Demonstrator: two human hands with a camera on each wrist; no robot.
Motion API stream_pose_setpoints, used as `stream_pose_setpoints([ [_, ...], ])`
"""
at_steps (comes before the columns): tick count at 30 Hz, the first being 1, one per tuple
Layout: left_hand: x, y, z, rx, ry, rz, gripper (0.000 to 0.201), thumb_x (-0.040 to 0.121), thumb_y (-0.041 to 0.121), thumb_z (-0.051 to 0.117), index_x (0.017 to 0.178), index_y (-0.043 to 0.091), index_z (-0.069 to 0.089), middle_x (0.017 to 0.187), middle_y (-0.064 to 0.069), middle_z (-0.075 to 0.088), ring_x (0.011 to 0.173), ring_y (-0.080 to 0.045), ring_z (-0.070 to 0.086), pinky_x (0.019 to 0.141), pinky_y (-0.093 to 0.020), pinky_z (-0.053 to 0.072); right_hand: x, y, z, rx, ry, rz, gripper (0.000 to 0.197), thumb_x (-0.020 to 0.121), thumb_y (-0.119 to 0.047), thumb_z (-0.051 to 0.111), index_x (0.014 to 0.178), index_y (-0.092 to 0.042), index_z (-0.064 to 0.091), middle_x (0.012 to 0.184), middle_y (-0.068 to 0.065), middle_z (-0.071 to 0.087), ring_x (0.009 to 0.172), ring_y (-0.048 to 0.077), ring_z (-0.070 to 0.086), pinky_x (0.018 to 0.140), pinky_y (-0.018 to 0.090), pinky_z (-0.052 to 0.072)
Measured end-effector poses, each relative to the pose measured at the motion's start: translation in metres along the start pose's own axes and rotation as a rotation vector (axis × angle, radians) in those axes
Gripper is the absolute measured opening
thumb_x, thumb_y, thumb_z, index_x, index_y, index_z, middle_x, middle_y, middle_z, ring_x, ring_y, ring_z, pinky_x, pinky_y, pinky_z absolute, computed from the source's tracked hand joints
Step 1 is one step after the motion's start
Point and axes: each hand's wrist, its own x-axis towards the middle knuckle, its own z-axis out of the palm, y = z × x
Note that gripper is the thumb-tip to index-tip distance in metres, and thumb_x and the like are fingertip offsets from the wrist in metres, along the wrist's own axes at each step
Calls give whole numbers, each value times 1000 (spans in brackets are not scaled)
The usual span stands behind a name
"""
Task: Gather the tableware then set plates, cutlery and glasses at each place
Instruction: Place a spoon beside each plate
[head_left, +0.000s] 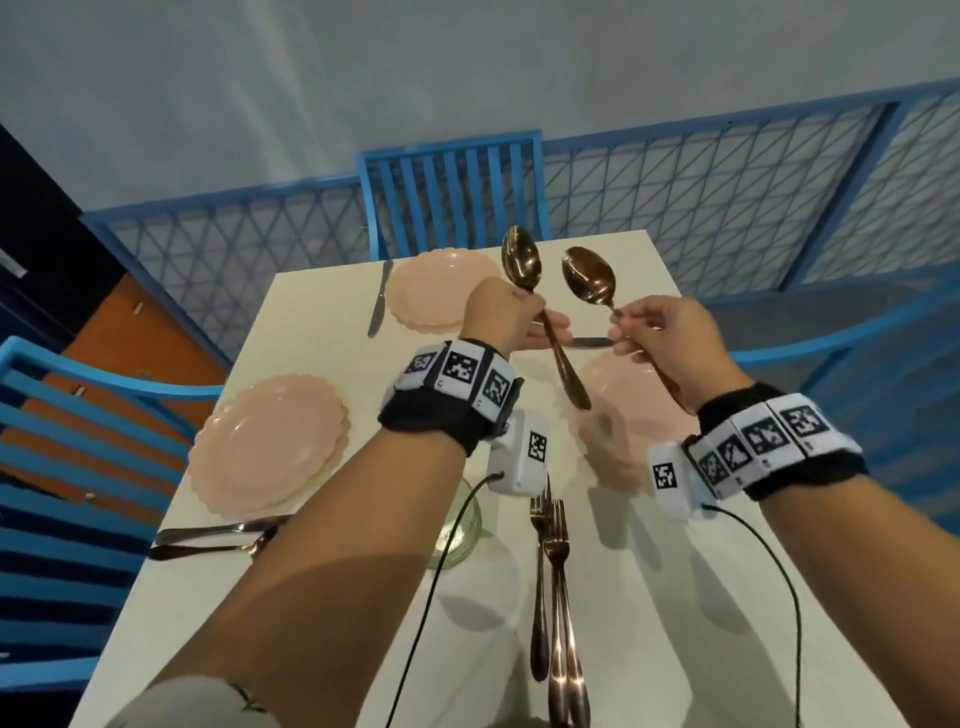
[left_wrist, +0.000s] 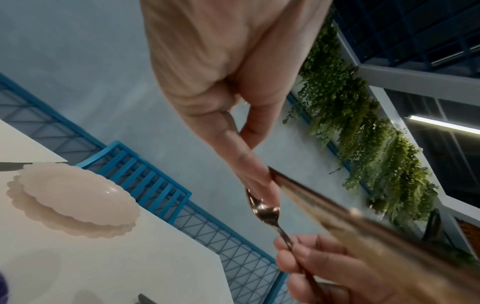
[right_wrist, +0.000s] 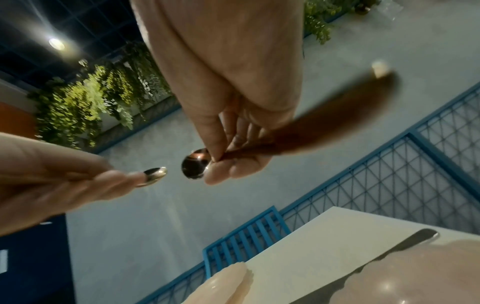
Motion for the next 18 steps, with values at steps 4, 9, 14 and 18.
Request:
stream_pose_setpoints([
  [4,31,22,7,-65,-28,-44,22,98,-1,36,115,-12,43,95,-28,67,43,-13,64,50,-20,56,65,13,-9,-199,92,-54,14,91,-5,53,92,-13,65,88,3,65,49,-12,58,62,7,44],
  [9,68,28,25,-107,-73,-79,11,97,-1,38,99,-7,47,63,-13,66,44,-15,66,52,-22,57,126,33,-6,-464,136,-13,19,88,-1,53,96,-4,70,98,14,71,87,19,68,77,24,50],
  [14,96,7,33,-96,-107,-124,17,97,-3,37,83,-2,46,73,-19,62,41,-14,64,49,-21,56,159,58,10,-692,92,108,22,88,-7,52,95,-17,71,110,5,69,109,29,58,102,45,40],
  [18,115,-11,34,-46,-101,-172,23,96,-3,39,75,0,46,72,-20,62,41,-16,63,48,-24,56,177,77,21,-785,57,175,25,91,-9,48,98,-20,69,113,-1,67,115,24,54,114,48,17],
])
